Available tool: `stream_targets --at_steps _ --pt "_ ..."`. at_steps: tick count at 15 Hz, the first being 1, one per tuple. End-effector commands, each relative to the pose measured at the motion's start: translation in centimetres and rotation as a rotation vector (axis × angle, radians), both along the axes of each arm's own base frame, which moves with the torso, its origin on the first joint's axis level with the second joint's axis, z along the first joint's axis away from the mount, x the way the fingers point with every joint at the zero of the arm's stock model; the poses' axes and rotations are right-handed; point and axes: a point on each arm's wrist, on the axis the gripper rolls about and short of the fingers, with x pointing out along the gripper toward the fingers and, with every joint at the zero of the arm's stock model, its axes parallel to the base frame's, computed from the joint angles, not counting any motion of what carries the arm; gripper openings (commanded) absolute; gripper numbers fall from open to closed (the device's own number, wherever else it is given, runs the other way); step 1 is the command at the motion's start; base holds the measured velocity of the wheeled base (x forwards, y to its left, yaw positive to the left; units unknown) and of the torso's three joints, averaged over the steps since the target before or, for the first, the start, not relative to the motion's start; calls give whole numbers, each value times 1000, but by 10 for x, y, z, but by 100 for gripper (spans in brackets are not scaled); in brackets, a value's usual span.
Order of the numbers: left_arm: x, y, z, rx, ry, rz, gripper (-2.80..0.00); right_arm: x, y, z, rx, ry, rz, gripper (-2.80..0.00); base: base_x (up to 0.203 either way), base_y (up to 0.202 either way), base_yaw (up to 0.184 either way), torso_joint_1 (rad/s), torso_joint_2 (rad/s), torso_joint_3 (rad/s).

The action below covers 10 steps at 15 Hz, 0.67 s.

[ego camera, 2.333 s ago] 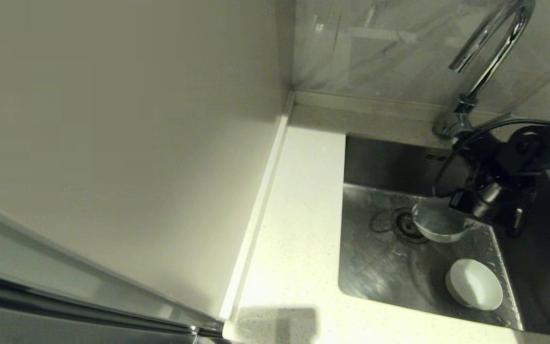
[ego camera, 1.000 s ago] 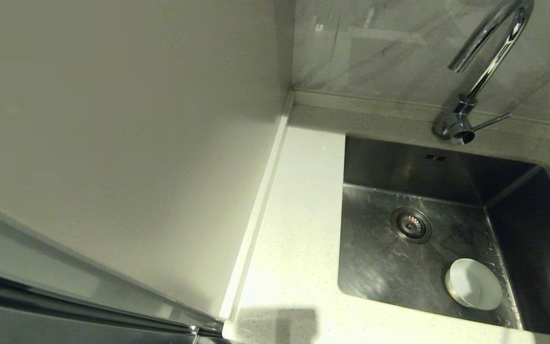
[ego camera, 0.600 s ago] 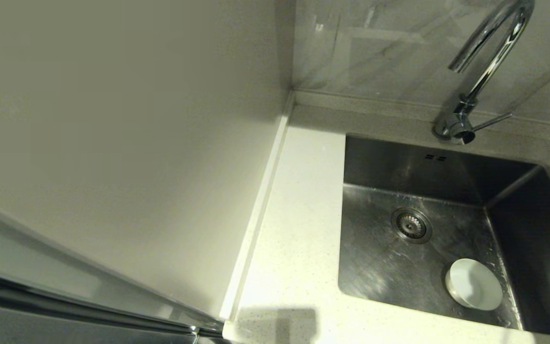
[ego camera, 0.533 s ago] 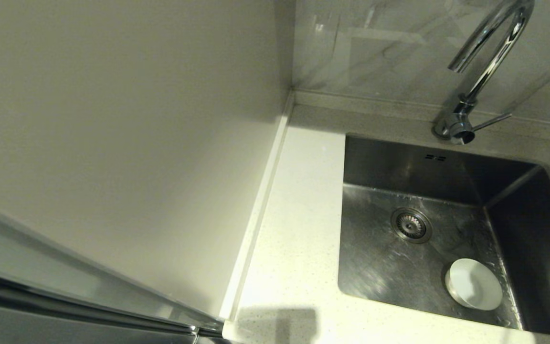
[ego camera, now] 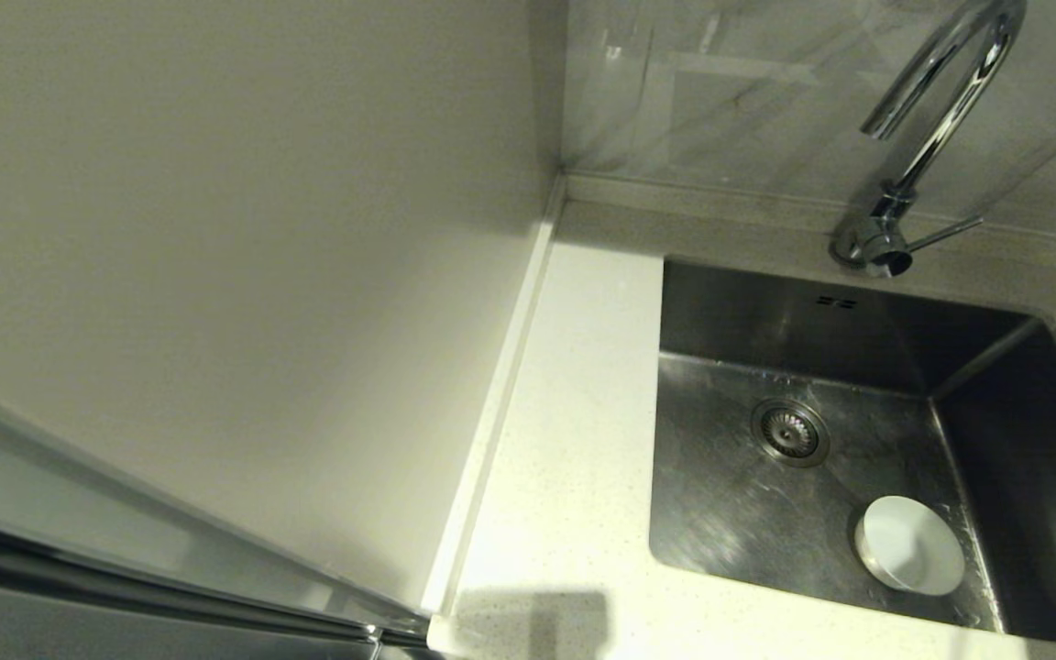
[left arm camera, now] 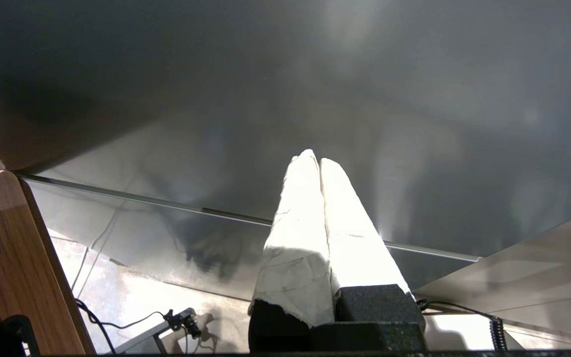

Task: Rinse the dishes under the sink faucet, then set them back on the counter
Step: Put a bowl back to the table from the sink

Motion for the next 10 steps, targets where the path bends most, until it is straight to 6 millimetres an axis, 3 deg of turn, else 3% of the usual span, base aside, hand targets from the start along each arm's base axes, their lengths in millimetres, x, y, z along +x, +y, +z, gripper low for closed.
stream_targets --at_steps 1,5,10 --pt "0 0 -1 0 1 -1 -280 -4 -17 -34 282 179 -117 -280 0 0 0 0 0 0" --pt "0 0 -1 0 3 -1 -280 -19 -46 -59 544 241 -148 -280 0 0 0 0 0 0" --pt "0 0 -1 0 3 0 -280 -1 -91 -77 581 231 -192 -280 0 0 0 0 0 0"
